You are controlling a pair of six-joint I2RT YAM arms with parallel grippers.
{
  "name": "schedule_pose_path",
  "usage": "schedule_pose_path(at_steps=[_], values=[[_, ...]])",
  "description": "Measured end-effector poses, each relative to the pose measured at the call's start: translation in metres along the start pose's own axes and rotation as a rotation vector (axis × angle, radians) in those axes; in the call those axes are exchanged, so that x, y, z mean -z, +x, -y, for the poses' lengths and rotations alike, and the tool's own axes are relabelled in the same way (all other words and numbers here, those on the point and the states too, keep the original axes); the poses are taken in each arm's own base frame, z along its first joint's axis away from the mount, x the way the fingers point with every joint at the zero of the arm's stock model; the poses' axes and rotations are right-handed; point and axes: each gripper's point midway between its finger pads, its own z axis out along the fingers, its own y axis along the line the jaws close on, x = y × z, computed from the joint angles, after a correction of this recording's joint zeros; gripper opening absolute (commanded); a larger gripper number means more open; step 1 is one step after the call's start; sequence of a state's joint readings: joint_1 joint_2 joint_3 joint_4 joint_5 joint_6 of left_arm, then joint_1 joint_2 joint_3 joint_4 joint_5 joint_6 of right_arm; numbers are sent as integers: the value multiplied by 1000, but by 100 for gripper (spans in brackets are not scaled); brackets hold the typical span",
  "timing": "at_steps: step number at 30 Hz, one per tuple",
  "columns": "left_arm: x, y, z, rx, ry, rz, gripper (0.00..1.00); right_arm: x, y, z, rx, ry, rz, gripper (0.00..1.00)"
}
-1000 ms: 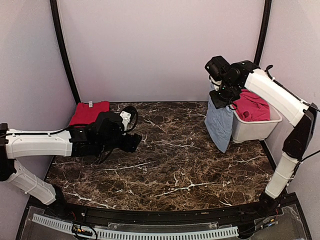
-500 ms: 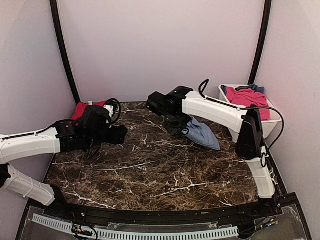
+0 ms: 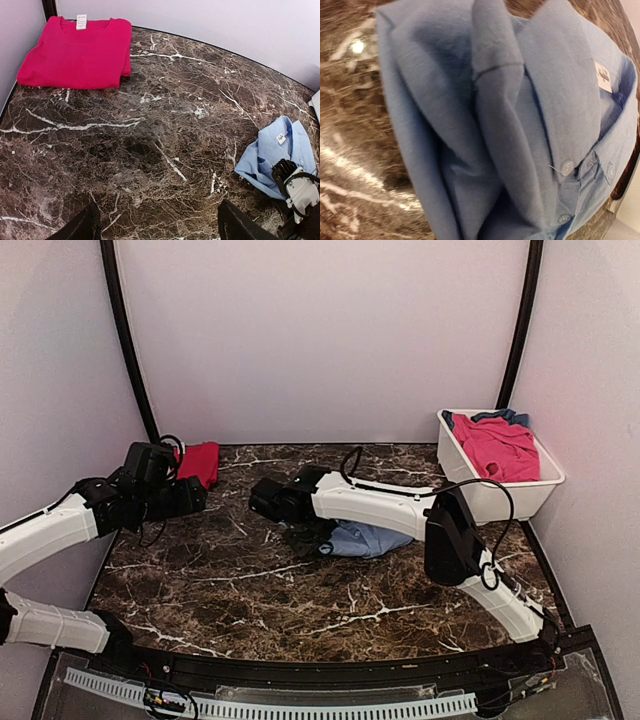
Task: Fold and stack the mixed laundry pile
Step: Turn over the square-folded shirt at the center of the board.
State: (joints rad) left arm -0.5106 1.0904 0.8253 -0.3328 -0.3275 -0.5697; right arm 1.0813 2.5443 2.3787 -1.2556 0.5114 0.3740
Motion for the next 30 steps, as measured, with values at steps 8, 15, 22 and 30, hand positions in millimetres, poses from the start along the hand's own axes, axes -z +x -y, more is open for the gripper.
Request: schedule_pose_path(at_steps=[8,15,22,30], values=[[-8,5,-14,127,26,-63,80,40,-10,-62,35,-253,101,80],[-24,32,17,160,184,-166,82,118,-8,-16,-49,-495,243,79],[-42,96,88,108,374,-359,74,101,-15,146,-366,-489,363,73],[-69,148,121,147,438,-498,66,4,36,195,-491,-420,188,66]])
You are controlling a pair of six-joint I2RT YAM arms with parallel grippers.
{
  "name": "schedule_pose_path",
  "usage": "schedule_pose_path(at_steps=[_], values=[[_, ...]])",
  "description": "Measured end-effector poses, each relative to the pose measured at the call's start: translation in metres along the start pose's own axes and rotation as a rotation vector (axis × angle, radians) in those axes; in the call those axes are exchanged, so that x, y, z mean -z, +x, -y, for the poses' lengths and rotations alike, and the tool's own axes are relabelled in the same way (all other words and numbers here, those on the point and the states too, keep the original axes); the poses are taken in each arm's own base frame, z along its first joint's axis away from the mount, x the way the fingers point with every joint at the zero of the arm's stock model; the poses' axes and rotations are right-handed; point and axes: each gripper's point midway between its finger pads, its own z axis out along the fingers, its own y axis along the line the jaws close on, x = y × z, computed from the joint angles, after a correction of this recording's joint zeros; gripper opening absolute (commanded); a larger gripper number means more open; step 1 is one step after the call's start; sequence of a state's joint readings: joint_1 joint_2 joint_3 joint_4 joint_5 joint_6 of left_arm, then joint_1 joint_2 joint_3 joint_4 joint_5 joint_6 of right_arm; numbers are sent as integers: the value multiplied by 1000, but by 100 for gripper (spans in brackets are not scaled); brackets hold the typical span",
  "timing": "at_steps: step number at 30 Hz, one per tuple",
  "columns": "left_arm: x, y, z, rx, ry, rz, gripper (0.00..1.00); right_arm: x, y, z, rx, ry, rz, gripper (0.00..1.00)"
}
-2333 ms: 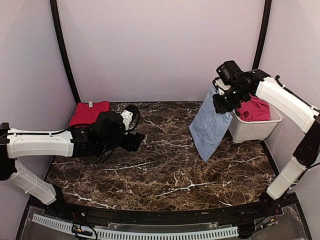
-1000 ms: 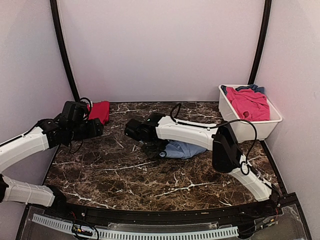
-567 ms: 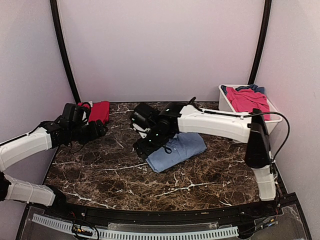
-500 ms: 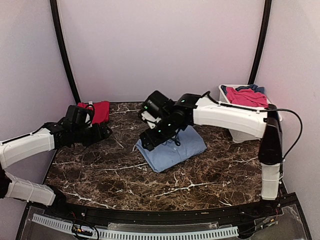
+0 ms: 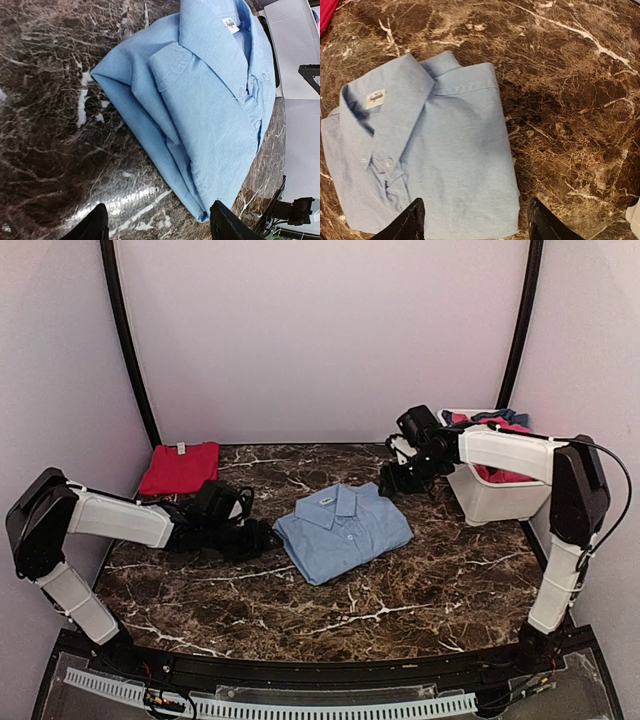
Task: Fold and stack the mixed laundry pile
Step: Turn over the square-folded shirt at the center of the board, then move the rectangle-folded shirt to the center of the board.
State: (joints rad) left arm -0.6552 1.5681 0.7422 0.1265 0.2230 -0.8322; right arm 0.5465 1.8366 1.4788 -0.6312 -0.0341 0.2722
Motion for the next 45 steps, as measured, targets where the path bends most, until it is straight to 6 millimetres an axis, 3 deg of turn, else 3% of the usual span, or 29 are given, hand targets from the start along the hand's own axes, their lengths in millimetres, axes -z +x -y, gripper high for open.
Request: schedule_pose_path(at_steps=[5,7,13,16,18,19,21,23,31,33,36,38,42,45], values=[[-29,10,-3,51,14,-57,64,-26,11,24,-40,15,-42,62],[-36,7,4,59,44,-55,65,-36,16,29,-48,16,-56,59],[-53,2,22,66,105,-55,64,-61,40,30,-54,-21,-113,44],[-60,0,28,75,131,-53,49,-71,52,26,-68,-54,-142,39],[-63,1,26,90,130,-55,31,-73,59,23,-72,-79,-153,37],[-64,1,25,102,129,-55,17,-74,60,22,-75,-88,-155,35],[-65,0,17,123,115,-55,3,-74,66,20,-80,-105,-158,34],[-65,-1,6,151,99,-61,0,-70,76,16,-92,-126,-170,33],[-53,-20,-25,162,68,-86,1,-32,139,-18,-69,-172,-242,42],[-50,-27,-32,152,47,-93,11,-24,146,-21,-51,-153,-249,45],[-45,-37,-37,118,22,-101,32,-10,139,-29,19,-115,-193,47],[-39,-45,-39,101,8,-96,43,3,130,-46,108,-110,-128,47],[-23,-51,-48,106,-18,-92,54,24,105,-110,319,-180,16,46],[-7,-56,-47,123,-10,-64,58,24,92,-150,438,-216,84,44]])
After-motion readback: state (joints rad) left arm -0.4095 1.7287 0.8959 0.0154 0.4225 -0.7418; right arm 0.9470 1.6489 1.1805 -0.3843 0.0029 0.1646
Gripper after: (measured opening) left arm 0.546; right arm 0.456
